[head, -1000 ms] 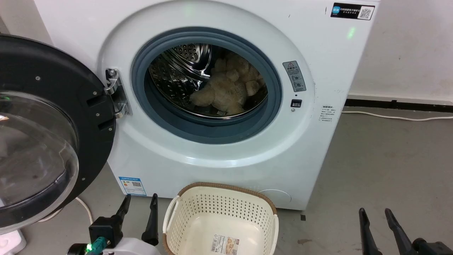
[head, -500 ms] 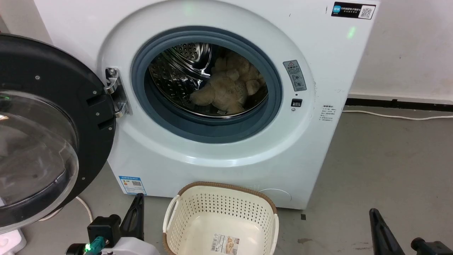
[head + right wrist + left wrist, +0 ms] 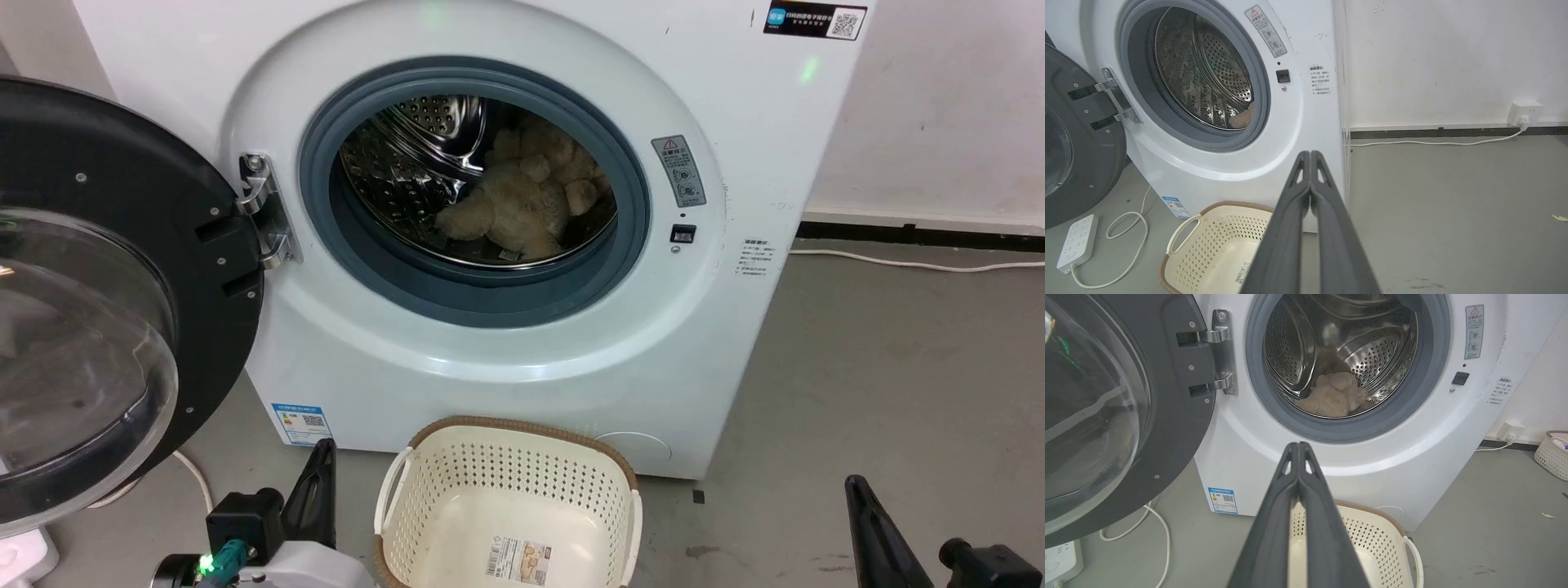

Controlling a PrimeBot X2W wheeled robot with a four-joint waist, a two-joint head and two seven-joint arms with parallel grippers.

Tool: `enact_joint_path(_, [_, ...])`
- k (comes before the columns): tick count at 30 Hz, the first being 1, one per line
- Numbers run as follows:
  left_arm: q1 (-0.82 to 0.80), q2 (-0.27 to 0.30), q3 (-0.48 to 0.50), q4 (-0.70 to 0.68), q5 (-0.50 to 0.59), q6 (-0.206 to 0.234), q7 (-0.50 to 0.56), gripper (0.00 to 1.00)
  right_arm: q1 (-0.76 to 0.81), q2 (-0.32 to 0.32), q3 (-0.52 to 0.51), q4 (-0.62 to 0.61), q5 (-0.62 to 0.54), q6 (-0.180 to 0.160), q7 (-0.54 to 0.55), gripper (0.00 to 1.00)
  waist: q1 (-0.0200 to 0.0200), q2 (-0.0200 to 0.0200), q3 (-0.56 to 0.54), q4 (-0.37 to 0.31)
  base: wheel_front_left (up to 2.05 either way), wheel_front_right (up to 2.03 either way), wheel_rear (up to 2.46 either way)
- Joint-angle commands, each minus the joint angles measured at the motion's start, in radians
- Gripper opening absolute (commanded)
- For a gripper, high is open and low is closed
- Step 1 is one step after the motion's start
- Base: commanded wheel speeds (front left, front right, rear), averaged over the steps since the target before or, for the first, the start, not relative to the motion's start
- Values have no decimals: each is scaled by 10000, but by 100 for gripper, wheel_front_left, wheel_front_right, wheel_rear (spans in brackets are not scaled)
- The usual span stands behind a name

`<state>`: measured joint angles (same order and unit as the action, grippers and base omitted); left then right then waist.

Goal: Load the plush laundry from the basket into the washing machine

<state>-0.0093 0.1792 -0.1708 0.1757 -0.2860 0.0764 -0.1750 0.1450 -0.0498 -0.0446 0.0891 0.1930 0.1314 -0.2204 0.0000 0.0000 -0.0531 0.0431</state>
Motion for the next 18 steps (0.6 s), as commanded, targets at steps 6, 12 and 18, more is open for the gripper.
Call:
enact_joint_path(6, [20,-84,167,-164,261,-84,147,0,-222,-1,46,-112,-183,-2,171,0,0,0,32,-26,0,0,0])
enact_joint_path(12, [23,-145,245,-244,393,-119,228,0,-284,-1,67,-152,-271,-2,274,0,0,0,57,-47,0,0,0])
enact_joint_path(18, [28,-217,338,-340,550,-160,325,0,-358,-1,91,-199,-377,-2,396,0,0,0,87,-71,0,0,0])
